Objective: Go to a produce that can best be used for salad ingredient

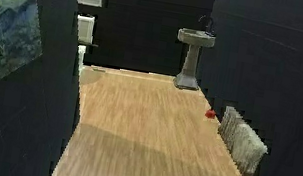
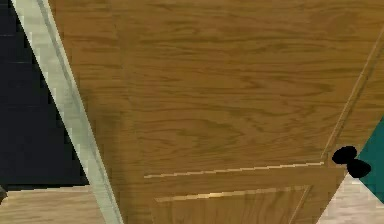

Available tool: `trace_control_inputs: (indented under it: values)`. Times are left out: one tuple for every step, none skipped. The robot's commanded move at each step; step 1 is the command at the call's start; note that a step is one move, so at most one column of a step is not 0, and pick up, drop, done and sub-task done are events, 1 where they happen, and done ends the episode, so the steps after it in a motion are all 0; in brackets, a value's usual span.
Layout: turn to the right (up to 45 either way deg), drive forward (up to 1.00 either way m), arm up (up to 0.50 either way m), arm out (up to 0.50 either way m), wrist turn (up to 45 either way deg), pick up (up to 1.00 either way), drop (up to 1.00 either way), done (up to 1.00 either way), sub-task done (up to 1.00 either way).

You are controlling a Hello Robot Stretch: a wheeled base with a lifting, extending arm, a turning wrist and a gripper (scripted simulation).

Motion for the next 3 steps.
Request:
trace_control_inputs:
  values:
    - [-6.0, 0.00, 0.00, 0.00, 0.0, 0.00, 0.00, 0.00, 0.00]
    - [0.0, 0.45, 0.00, 0.00, 0.0, 0.00, 0.00, 0.00, 0.00]
    - [-6.0, 0.00, 0.00, 0.00, 0.0, 0.00, 0.00, 0.00, 0.00]
